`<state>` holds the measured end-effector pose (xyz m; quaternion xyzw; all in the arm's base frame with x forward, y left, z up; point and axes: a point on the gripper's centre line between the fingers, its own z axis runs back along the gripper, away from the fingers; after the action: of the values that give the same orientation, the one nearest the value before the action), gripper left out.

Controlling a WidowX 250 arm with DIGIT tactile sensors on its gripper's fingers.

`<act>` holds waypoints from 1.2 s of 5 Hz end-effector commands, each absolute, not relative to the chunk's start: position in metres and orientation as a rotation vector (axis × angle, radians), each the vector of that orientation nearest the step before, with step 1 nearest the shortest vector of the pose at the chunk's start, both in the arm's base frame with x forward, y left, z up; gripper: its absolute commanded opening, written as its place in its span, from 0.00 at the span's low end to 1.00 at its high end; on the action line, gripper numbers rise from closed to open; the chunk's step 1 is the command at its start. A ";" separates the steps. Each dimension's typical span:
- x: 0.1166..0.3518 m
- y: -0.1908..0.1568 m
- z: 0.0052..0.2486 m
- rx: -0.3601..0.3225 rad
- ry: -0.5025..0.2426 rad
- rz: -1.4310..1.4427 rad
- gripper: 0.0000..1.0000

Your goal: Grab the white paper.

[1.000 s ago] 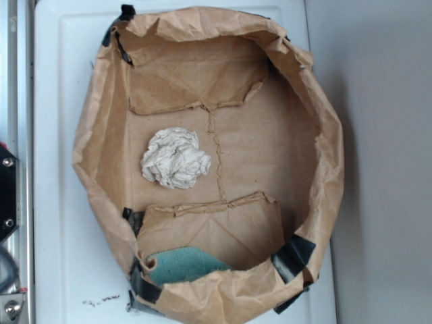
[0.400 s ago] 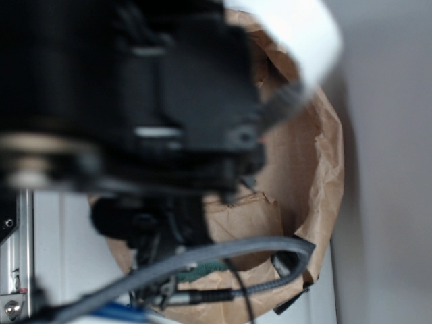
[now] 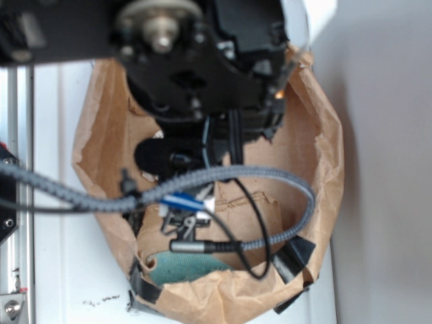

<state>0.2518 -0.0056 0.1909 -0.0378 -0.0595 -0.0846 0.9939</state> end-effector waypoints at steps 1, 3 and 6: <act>0.265 -0.011 0.171 -0.020 -0.147 -0.156 1.00; 0.252 -0.002 0.071 0.079 -0.148 -0.159 1.00; 0.239 0.008 -0.002 0.086 -0.029 -0.163 0.00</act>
<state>0.2459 0.0122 0.0074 0.0445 -0.0288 -0.0833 0.9951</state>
